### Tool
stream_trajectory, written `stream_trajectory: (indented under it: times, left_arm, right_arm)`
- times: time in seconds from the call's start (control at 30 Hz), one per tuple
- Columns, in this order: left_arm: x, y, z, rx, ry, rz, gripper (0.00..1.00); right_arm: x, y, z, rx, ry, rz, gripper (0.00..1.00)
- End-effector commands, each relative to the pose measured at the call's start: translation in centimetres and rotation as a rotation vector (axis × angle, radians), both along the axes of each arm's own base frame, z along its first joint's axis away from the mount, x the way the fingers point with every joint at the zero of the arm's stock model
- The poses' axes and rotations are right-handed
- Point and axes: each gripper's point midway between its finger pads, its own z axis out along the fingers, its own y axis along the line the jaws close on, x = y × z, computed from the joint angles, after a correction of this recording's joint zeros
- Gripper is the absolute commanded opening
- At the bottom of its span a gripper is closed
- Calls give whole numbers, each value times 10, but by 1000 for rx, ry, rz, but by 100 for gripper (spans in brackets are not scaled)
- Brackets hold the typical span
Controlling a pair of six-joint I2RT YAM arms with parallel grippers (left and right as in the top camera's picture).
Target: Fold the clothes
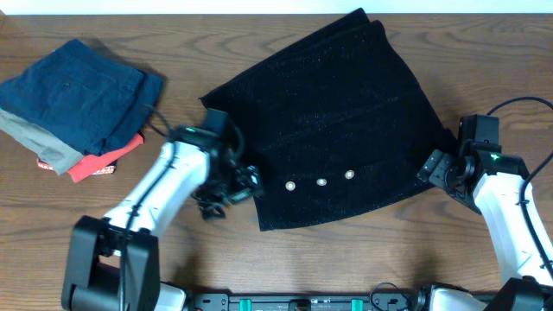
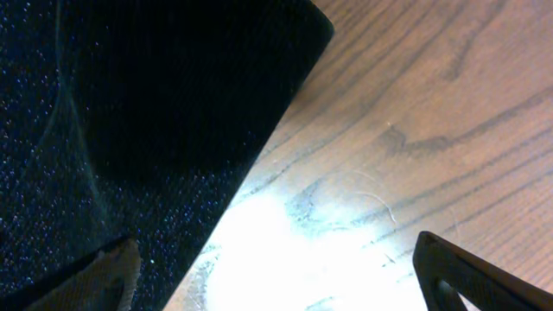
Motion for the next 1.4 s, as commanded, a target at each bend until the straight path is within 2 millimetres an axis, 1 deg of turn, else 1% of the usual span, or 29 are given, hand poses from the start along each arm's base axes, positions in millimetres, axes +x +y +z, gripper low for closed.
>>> stream_trajectory:
  times: [0.0,0.17,0.23,0.3,0.37,0.43,0.47,0.53,0.57,0.6,0.67,0.7,0.8,0.87,0.93,1.0,1.1,1.2,1.27,1.3,1.33,1.37]
  left_arm:
    - [-25,-17,-10,49,83,76,98]
    - [-45,-46,-25,80,103,140,98]
    - [-49,-50,-31,94,102,175,98]
    - [-47,-47,-39,134,73,209,99]
    - [-41,-38,-44,182,30,217,78]
    - [-35,-26,-47,233,-5,228,65]
    - [-32,-22,-48,249,-17,233,52]
    - [-27,-14,-48,264,-31,242,36]
    - [-25,-12,-48,264,-29,248,25]
    - [-24,-9,-48,268,-25,256,20]
    - [-23,0,-48,277,-10,270,19]
    - [-22,4,-48,279,-5,269,12]
    - [-15,18,-48,282,-17,250,6]
    - [-9,30,-48,292,-28,248,6]
    - [-6,36,-47,253,-17,243,6]
    - [-5,28,-41,147,-2,209,6]
    - [-8,6,-25,-27,4,154,11]
    - [-11,-9,-9,-107,-23,122,17]
    - [-13,-16,1,-124,-54,107,23]
    - [-15,-20,6,-129,-64,109,34]
    - [-17,-22,9,-122,-64,121,57]
    - [-20,-23,9,-100,-51,149,85]
  right_arm:
    - [2,-4,1,-2,-7,-20,99]
    - [2,-4,1,-2,-8,-20,99]
    - [2,-4,1,-2,-8,-20,99]
    - [2,-4,1,-2,-6,-19,99]
    - [2,-3,1,-2,-4,-16,99]
    - [1,-4,1,-3,-2,-13,99]
    - [1,-3,0,-2,0,-13,99]
    - [0,-3,0,-1,4,-13,99]
    - [-1,-3,0,-1,8,-13,99]
    - [-2,-3,0,0,11,-13,99]
    - [-3,-3,-1,1,18,-13,99]
    - [-4,-3,-1,1,22,-13,99]
    - [-6,-2,-1,2,27,-13,99]
    - [-7,-2,-1,3,31,-13,99]
    - [-9,-2,-2,4,42,-13,99]
    - [-12,-1,-2,6,53,-13,99]
    - [-13,-1,-2,7,56,-13,99]
    - [-12,-1,-2,6,53,-13,99]
    - [-11,-1,-2,6,51,-13,99]
    - [-11,-1,-2,6,49,-13,99]
    - [-10,-1,-2,5,47,-13,99]
    - [-10,-2,-2,5,47,-13,99]
